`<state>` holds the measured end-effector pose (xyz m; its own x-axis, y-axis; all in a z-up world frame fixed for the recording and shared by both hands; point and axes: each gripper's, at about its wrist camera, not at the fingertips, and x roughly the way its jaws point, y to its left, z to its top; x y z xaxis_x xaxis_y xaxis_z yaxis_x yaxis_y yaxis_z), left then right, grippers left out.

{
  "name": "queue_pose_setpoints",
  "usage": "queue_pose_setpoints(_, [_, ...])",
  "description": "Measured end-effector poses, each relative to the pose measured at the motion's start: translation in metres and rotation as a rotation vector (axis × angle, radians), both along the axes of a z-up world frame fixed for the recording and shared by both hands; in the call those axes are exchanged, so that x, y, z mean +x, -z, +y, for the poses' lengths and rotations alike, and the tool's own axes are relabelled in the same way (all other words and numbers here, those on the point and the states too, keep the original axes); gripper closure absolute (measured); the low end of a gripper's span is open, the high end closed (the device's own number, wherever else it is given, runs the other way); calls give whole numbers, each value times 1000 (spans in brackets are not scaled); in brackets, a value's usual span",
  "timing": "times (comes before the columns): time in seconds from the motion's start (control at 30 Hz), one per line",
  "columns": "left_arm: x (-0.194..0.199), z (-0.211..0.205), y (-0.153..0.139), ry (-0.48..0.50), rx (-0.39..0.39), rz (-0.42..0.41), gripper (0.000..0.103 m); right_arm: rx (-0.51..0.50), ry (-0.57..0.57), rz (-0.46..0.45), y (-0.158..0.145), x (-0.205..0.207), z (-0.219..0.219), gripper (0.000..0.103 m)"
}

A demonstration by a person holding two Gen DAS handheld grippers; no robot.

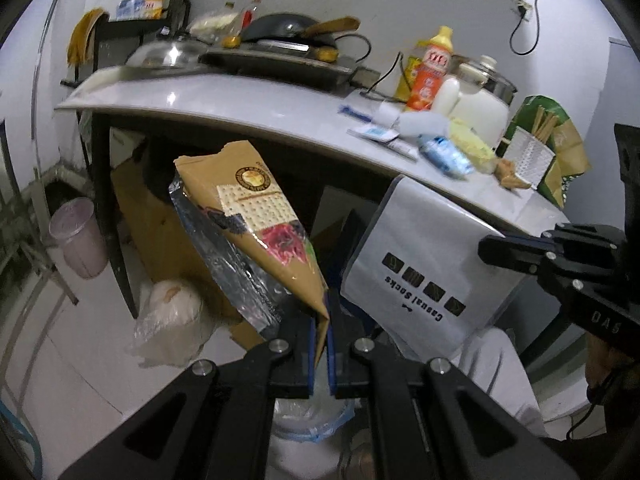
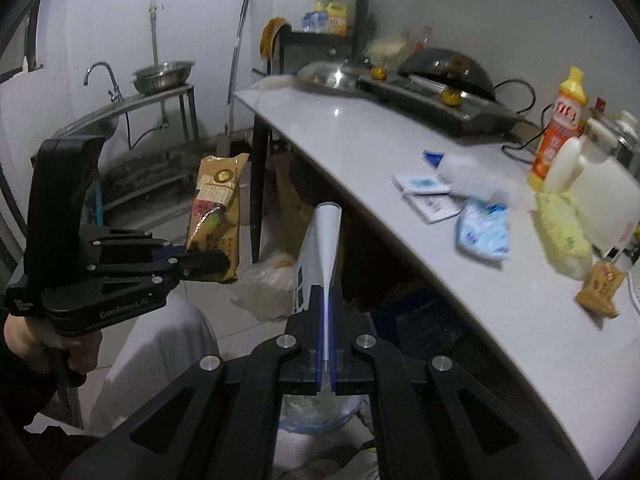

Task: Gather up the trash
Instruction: 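Carry both held bags down below the counter toward the floor bin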

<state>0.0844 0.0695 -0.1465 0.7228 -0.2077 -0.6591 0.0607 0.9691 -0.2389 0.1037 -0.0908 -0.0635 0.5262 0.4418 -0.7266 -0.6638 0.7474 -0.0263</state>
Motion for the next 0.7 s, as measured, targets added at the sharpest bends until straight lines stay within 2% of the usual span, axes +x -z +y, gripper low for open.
queue_pose_setpoints(0.4, [17,19,63,-5,-61,115,99,-70,9,175,96,31,22,101])
queue_pose_setpoints(0.7, [27,33,92,-18,-71,185,99,-105,20,287,158,51,38,101])
